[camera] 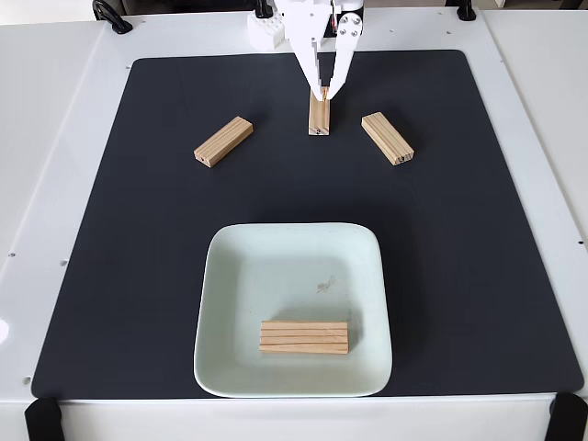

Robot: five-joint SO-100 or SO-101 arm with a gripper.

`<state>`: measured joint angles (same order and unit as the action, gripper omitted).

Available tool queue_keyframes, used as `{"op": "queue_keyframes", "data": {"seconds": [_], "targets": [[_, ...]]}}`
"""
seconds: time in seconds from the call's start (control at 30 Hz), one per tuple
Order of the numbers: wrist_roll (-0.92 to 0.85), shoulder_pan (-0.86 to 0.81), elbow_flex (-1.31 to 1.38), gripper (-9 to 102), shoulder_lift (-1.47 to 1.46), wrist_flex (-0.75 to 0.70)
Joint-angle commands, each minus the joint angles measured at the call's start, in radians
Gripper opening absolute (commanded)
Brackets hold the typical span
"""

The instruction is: Pick up the wooden block and place them on the plate.

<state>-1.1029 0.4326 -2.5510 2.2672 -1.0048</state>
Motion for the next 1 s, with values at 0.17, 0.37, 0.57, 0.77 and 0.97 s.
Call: {"op": "queue_keyframes", "data": {"seconds": [0.17, 0.37, 0.57, 0.77, 0.97], "targets": [[-0.055, -0.058, 0.02, 17, -0.014, -0.002], [-0.156, -0.149, 0.026, 28, -0.017, -0.003], [-0.204, -0.181, 0.025, 29, -0.017, -0.003], [-0.207, -0.164, 0.003, 28, -0.018, -0.003], [-0.206, -0.144, -0.002, 28, -0.095, 0.009]]}}
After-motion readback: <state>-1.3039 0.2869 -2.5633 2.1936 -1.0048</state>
